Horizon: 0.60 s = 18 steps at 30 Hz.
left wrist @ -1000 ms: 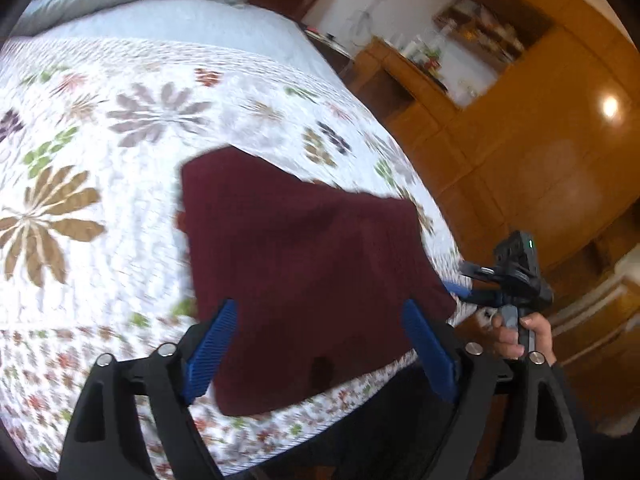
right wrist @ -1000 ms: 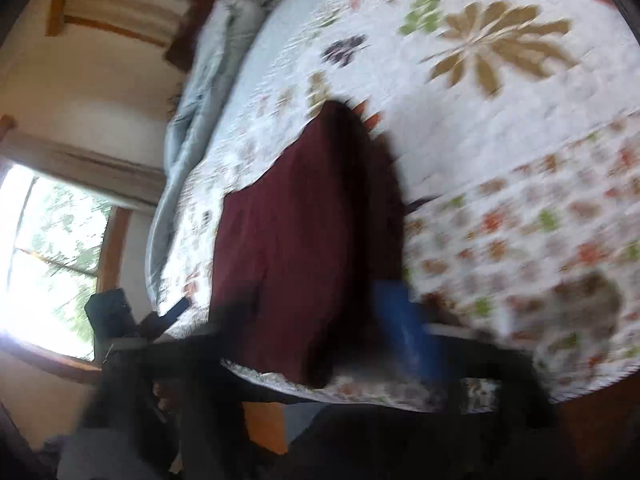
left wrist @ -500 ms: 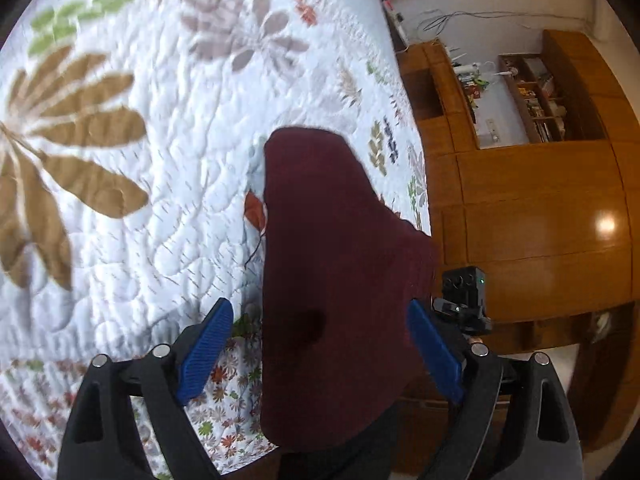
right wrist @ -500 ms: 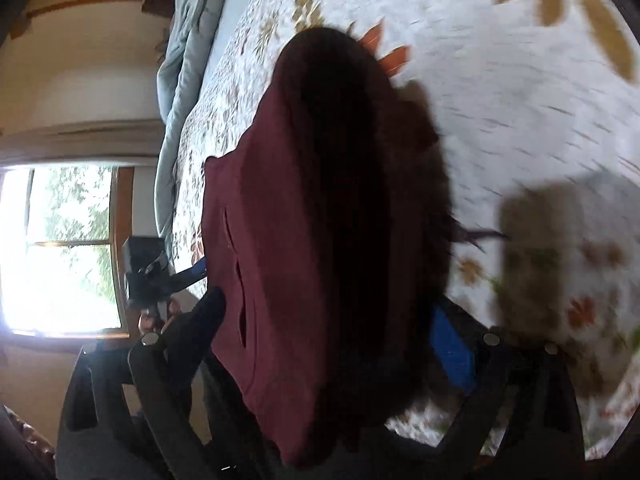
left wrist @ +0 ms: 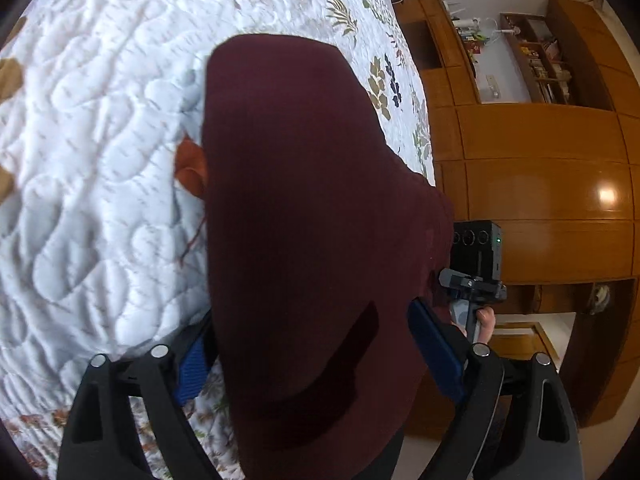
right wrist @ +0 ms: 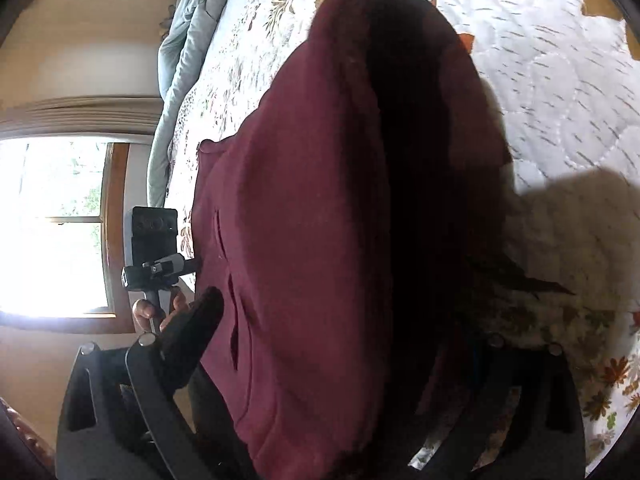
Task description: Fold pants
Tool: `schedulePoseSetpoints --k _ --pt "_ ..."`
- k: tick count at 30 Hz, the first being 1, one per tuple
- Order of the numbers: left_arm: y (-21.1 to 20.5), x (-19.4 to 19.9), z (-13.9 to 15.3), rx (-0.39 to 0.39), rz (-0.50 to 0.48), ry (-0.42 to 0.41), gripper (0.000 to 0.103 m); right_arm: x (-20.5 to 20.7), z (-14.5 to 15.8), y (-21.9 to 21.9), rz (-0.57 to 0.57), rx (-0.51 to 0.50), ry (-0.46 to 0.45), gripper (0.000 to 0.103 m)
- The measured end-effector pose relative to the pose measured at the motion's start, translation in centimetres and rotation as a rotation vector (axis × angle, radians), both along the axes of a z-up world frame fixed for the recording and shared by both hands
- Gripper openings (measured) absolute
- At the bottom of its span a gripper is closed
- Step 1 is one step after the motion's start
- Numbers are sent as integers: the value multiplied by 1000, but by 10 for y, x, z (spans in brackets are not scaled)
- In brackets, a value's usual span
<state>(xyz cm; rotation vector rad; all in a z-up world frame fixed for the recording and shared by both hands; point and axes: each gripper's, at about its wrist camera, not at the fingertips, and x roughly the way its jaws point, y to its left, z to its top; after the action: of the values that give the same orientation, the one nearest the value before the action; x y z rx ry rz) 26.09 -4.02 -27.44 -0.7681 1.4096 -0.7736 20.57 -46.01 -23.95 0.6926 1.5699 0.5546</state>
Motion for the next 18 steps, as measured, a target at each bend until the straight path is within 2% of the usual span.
schedulePoseSetpoints --k 2,3,6,7,9,15,18 --pt "0 0 0 3 1 -14 89 3 3 7 5 0 -8 96" --pt "0 1 0 5 2 -24 88 3 4 11 11 -7 -15 87" --pt "2 -2 -1 69 14 -40 60 3 7 23 20 -71 -36 66" --pt "5 -3 -4 67 27 -32 53 2 8 24 13 -75 -43 63" --pt "9 -5 -3 62 40 -30 45 0 13 26 6 -81 -58 54" --pt "8 -9 8 58 57 -61 37 -4 37 44 1 -113 -121 41" --pt "8 -12 17 42 61 -81 36 -3 56 59 11 -118 -154 38"
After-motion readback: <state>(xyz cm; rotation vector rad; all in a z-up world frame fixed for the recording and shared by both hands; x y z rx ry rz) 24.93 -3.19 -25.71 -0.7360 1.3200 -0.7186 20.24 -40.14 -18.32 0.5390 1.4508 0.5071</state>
